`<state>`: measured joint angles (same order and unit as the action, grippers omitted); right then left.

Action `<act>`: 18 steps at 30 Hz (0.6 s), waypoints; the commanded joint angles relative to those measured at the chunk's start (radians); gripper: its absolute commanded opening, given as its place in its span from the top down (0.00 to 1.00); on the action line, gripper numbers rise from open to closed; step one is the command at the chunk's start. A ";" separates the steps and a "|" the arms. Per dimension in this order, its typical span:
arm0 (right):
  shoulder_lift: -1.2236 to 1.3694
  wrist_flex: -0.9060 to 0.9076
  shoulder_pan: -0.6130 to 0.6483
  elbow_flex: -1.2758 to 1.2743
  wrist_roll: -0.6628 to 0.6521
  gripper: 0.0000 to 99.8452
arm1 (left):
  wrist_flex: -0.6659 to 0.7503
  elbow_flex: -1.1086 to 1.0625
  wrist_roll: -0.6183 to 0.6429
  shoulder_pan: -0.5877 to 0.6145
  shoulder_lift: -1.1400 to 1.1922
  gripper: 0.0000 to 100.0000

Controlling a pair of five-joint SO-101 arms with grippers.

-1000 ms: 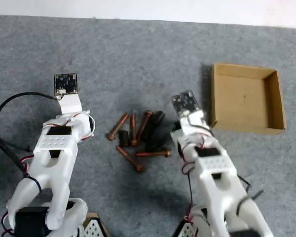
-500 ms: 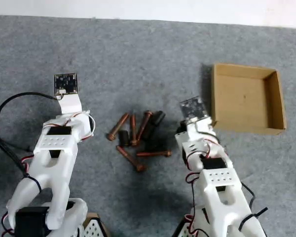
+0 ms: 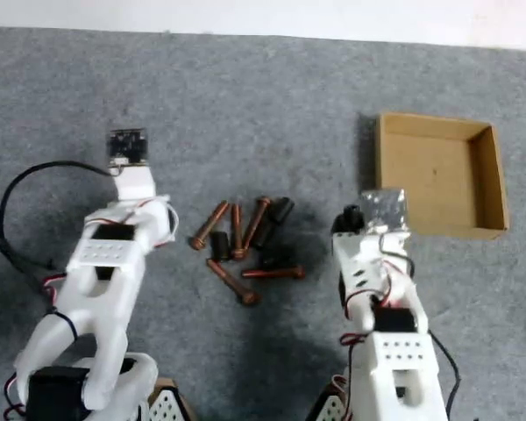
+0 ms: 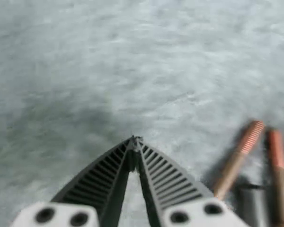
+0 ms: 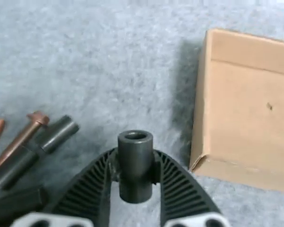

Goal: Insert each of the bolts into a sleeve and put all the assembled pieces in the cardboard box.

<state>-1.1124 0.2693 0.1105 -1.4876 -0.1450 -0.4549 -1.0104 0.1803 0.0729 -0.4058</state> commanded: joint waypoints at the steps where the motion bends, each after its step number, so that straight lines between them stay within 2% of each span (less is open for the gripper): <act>1: -0.093 -0.031 0.064 -0.041 -0.041 1.00 | 0.021 0.042 -0.130 -0.165 -0.005 0.94; 3: -0.097 -0.031 0.071 -0.048 -0.048 1.00 | 0.021 0.027 -0.235 -0.213 -0.005 0.86; 5: -0.097 -0.031 0.071 -0.050 -0.049 1.00 | 0.020 0.021 -0.265 -0.234 -0.004 0.81; 10: -0.097 -0.031 0.071 -0.050 -0.051 1.00 | -0.005 0.071 -0.272 -0.236 0.088 0.80; 12: -0.097 -0.031 0.071 -0.050 -0.051 1.00 | -0.055 0.147 -0.287 -0.234 0.188 0.80; 15: -0.097 -0.031 0.071 -0.050 -0.052 1.00 | -0.204 0.306 -0.348 -0.234 0.348 0.80; 18: -0.097 -0.031 0.071 -0.051 -0.052 1.00 | -0.307 0.429 -0.353 -0.211 0.473 0.80</act>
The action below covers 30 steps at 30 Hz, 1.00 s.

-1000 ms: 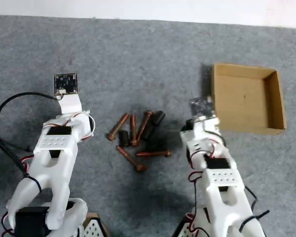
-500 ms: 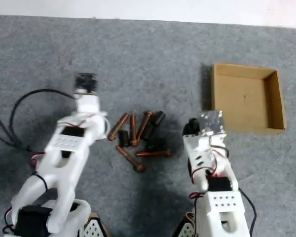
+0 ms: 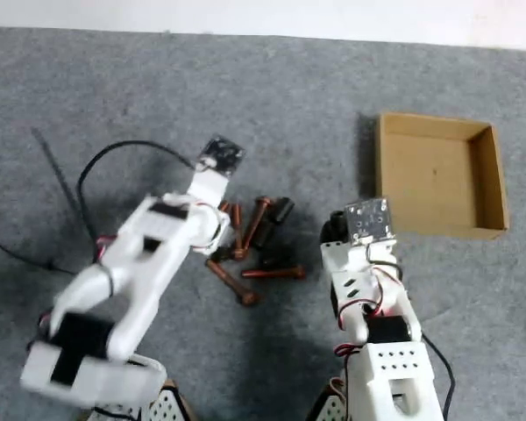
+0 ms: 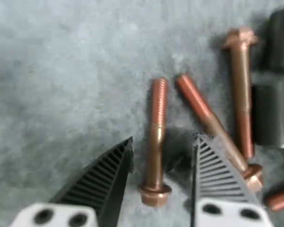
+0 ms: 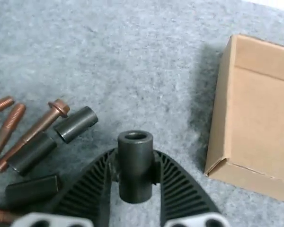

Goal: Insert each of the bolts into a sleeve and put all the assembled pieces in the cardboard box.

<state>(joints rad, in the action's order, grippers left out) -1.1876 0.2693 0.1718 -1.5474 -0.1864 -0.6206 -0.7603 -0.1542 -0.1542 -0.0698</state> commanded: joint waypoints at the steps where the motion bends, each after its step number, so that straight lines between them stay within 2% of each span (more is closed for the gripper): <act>1: -0.022 -0.031 0.010 0.008 -0.011 1.00 | -0.163 0.208 -0.017 0.024 0.159 0.80; 10: -0.021 -0.030 0.007 0.007 -0.011 1.00 | -0.189 0.231 -0.015 0.056 0.174 0.80; 14: -0.021 -0.030 0.007 0.007 -0.011 1.00 | -0.190 0.228 0.052 0.111 0.134 0.80; 22: -0.021 -0.030 0.007 0.007 -0.011 1.00 | -0.098 0.113 0.020 0.117 0.028 0.80; 28: -0.021 -0.031 0.007 -0.008 -0.012 1.00 | -0.101 0.171 0.020 0.114 0.108 0.80; 30: -0.021 -0.031 0.007 -0.008 -0.012 1.00 | -0.155 0.220 -0.012 0.114 0.148 0.80</act>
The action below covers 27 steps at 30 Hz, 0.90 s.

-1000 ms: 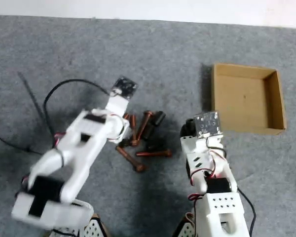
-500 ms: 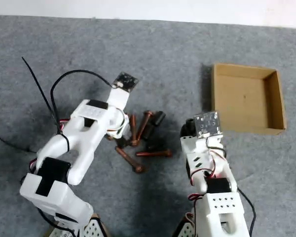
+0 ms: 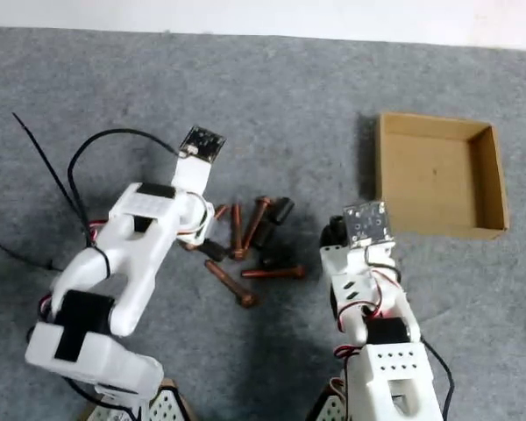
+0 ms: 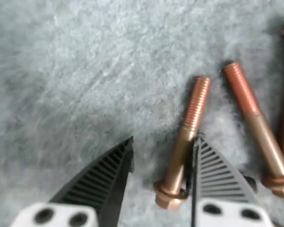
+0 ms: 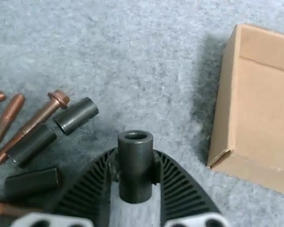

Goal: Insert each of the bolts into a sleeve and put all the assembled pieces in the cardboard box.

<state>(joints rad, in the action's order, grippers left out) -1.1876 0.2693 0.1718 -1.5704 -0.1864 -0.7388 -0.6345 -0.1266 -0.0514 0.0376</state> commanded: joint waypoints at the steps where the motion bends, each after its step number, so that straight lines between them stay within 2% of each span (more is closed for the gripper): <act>1: -0.021 -0.031 0.007 0.015 -0.012 1.00 | -0.068 0.120 -0.069 0.012 0.062 0.80; 11: -0.021 -0.031 0.007 0.015 -0.012 1.00 | -0.175 0.231 -0.095 -0.013 0.162 0.81; 13: -0.021 -0.031 0.007 0.015 -0.012 1.00 | -0.195 0.254 -0.094 -0.013 0.182 0.84; 17: -0.021 -0.031 0.007 0.013 -0.012 1.00 | -0.253 0.298 -0.094 -0.013 0.217 0.99; 27: -0.024 -0.038 0.010 -0.016 -0.048 1.00 | -0.272 0.300 -0.094 0.004 0.223 0.99</act>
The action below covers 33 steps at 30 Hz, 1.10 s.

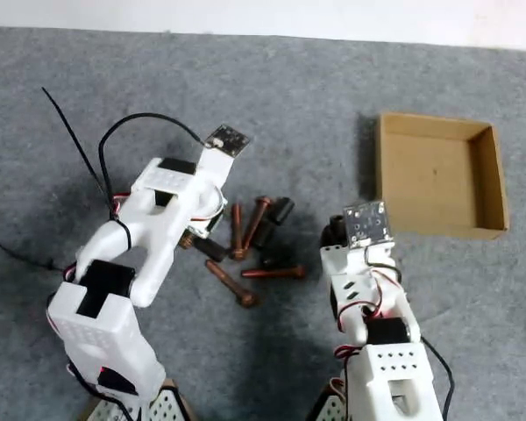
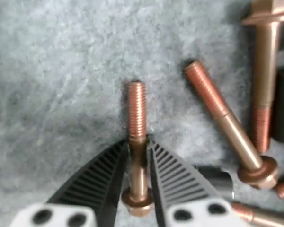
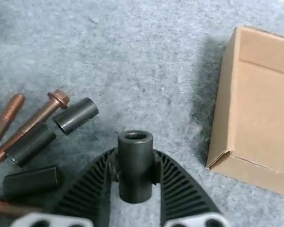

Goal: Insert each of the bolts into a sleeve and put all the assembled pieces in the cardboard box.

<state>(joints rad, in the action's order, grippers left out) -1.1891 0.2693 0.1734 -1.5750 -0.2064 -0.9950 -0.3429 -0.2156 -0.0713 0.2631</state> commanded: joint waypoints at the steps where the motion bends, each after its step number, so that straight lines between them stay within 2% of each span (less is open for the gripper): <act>1: -0.024 -0.038 0.008 -0.016 -0.029 1.00 | -0.015 0.007 -0.003 0.024 -0.002 0.99; 8: -0.024 -0.038 0.007 -0.021 -0.032 1.00 | -0.012 0.007 0.052 0.093 -0.024 0.99; 9: -0.024 -0.038 0.007 -0.022 -0.032 1.00 | -0.012 0.013 0.029 0.104 -0.039 0.99; 11: -0.024 -0.038 0.008 -0.022 -0.032 1.00 | -0.026 0.035 -0.126 0.119 -0.088 0.99; 15: -0.025 -0.038 0.008 -0.022 -0.034 1.00 | -0.275 0.096 -0.597 0.174 -0.228 0.99; 18: -0.025 -0.038 0.007 -0.022 -0.034 1.00 | -0.420 0.134 -0.961 0.271 -0.265 0.99; 20: -0.025 -0.038 0.005 -0.022 -0.034 1.00 | -0.482 0.166 -1.106 0.329 -0.251 0.99; 24: -0.025 -0.038 0.005 -0.022 -0.034 1.00 | -0.519 0.271 -1.135 0.389 -0.171 0.99; 28: -0.025 -0.038 0.007 -0.022 -0.034 1.00 | -0.523 0.355 -1.132 0.395 -0.024 0.99; 31: -0.025 -0.038 0.007 -0.022 -0.034 1.00 | -0.517 0.450 -1.051 0.392 0.104 0.98; 33: -0.025 -0.038 0.007 -0.022 -0.034 1.00 | -0.520 0.544 -0.965 0.392 0.186 0.91</act>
<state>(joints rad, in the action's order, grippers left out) -1.1922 0.2585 0.1734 -1.6057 -0.2309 -1.5044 0.0238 -1.2912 0.3122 0.3399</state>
